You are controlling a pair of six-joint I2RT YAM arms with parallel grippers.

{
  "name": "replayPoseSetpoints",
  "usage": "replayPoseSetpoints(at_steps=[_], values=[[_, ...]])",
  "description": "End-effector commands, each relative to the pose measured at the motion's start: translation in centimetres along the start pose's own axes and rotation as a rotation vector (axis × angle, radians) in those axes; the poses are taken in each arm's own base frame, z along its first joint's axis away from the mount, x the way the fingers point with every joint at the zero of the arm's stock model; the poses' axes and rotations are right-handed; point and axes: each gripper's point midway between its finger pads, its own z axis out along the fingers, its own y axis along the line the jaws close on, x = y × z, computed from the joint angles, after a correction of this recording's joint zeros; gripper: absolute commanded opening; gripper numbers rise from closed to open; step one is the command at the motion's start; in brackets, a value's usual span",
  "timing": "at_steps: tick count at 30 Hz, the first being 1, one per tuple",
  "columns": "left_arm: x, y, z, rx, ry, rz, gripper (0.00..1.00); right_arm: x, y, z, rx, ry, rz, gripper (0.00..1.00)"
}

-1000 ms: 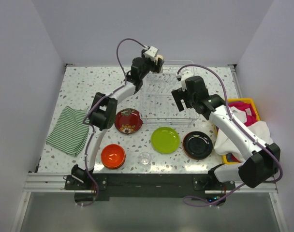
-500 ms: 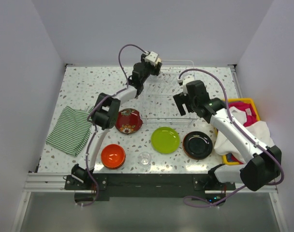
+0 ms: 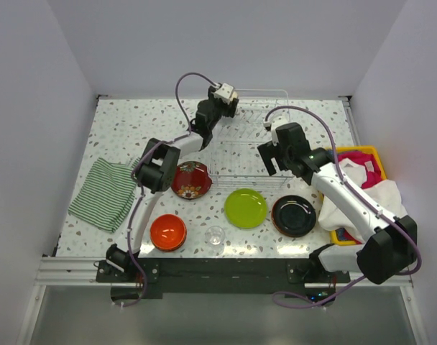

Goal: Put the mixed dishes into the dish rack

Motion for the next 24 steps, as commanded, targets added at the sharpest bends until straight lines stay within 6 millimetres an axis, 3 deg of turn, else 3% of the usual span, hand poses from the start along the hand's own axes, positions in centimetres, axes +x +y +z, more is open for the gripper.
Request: replayPoseSetpoints(at_steps=[1,7,12,14,17,18,20,21,23,24], values=[[-3.4,-0.3,-0.5,0.025,-0.048,0.023,0.59,-1.0,-0.2,-1.0,-0.013,-0.055,0.029,0.98],[-6.7,-0.5,-0.5,0.056,-0.07,0.022,0.84,-1.8,0.0,-1.0,-0.024,-0.079,0.032,0.99],[-8.2,-0.7,-0.7,0.08,-0.051,0.022,0.91,-2.4,0.4,-0.9,-0.047,-0.093,0.038,0.99],[-9.9,-0.5,-1.0,0.073,-0.065,0.012,0.91,-2.7,0.4,-1.0,-0.054,-0.099,0.041,0.99],[-13.8,0.0,-2.1,0.062,-0.094,-0.011,0.91,-3.1,0.7,-1.3,-0.077,-0.114,0.031,0.99],[-16.8,0.4,-2.9,0.058,-0.124,-0.014,0.91,-3.2,1.3,-1.5,-0.115,-0.118,0.015,0.99],[-19.0,0.9,-4.1,0.046,-0.122,-0.03,0.92,-3.4,1.8,-1.8,-0.157,-0.134,-0.036,0.99],[-21.7,1.5,-5.3,0.032,-0.139,-0.038,0.92,-3.5,2.5,-2.1,-0.2,-0.145,-0.066,0.99],[-22.4,2.7,-7.0,0.017,-0.081,-0.07,0.92,-3.9,5.0,-3.1,-0.366,-0.191,-0.158,0.98],[-24.1,3.3,-8.8,0.012,-0.076,-0.107,0.92,-4.0,5.9,-3.5,-0.422,-0.208,-0.184,0.97]])
